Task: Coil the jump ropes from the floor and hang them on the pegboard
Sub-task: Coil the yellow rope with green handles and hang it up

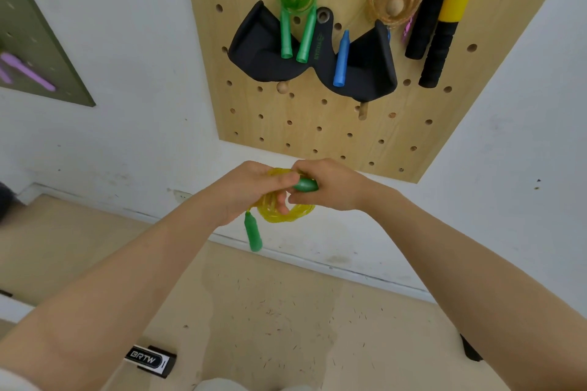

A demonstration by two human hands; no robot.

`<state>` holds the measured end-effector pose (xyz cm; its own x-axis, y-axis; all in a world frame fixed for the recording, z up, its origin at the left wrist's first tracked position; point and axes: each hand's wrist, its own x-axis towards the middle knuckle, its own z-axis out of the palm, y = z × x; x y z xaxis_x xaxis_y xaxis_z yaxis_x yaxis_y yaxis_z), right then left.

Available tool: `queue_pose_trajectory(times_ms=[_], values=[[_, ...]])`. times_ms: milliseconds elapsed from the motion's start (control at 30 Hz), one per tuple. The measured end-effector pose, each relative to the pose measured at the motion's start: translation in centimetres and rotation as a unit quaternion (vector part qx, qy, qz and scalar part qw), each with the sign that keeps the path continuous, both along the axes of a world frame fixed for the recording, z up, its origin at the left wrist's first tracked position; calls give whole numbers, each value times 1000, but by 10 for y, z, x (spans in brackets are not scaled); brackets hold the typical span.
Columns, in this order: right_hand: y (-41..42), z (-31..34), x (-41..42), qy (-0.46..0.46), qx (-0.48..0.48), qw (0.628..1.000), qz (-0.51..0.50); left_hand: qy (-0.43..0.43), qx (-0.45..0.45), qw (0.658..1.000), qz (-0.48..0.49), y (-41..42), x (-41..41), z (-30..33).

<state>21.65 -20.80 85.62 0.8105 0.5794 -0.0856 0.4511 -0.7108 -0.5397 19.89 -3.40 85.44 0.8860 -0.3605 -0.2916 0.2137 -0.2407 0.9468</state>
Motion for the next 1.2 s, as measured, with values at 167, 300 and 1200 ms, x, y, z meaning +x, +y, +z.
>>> queue_pose_trajectory(times_ms=[167,300,1200], values=[[-4,2,0,16,25,999,-41,-32,-74,997,20,0,-4,-8],[-4,9,1,25,39,997,-60,-54,-128,990,21,-5,-10,-11],[8,-3,-4,-338,15,934,113,-63,41,951,298,-8,24,-24]])
